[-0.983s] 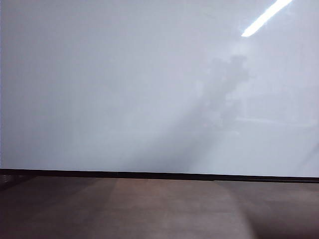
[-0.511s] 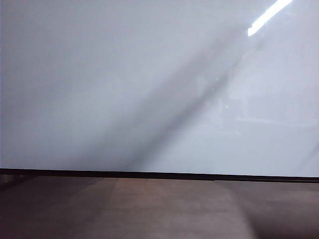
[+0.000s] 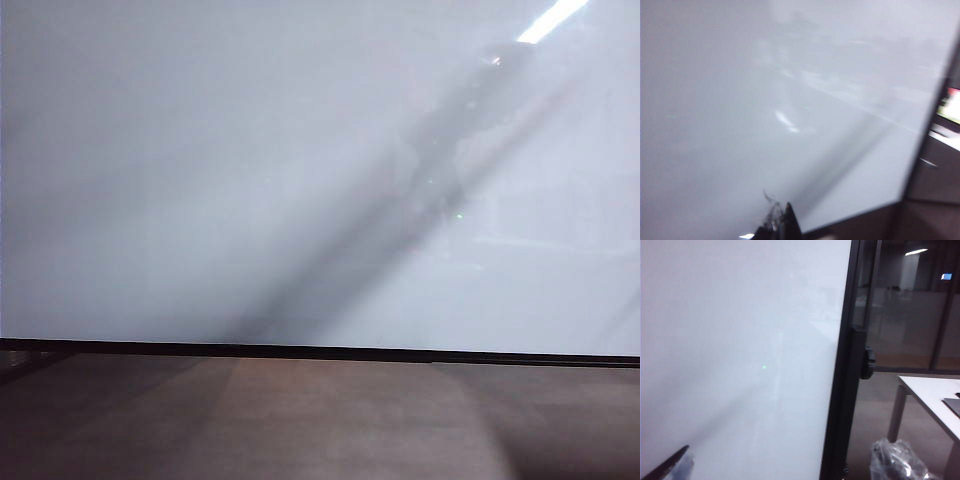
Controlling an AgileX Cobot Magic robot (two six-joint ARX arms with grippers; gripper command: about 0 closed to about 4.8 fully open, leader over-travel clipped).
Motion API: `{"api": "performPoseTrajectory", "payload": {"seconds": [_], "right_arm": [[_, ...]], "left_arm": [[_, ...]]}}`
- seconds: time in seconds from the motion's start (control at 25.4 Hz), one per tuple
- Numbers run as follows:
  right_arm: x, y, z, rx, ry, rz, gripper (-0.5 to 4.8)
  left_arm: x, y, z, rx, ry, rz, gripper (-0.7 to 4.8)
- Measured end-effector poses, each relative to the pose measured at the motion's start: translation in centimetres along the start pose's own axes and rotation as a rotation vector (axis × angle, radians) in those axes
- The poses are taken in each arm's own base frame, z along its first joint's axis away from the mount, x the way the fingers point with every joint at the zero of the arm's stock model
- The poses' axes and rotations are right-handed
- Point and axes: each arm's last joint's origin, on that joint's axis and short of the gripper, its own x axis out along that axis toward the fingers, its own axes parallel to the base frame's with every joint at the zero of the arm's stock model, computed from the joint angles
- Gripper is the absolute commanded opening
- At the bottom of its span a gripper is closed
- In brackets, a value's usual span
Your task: Reach to the right to find the marker pen, pick it up, and write the number 1 on the whiteboard.
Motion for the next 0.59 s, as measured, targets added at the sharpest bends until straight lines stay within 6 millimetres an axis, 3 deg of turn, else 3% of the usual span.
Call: {"api": "performPoseTrajectory", "payload": {"seconds": [0.28, 0.43, 0.59], "right_arm": [[5.1, -0.8, -4.5, 0.032, 0.077, -0.014, 4.79], [6.2, -1.0, -5.8, 0.04, 0.11, -0.029, 4.79], [7.6, -1.9, -8.0, 0.037, 0.171, -0.052, 4.79]], "left_arm": [[7.0, -1.4, -2.6, -0.044, 0.152, -0.11, -0.05], [11.0, -4.2, -3.7, 0.049, 0.169, -0.24, -0.05], [15.0, -5.1, -4.5, 0.06, 0.219, -0.263, -0.05]]}}
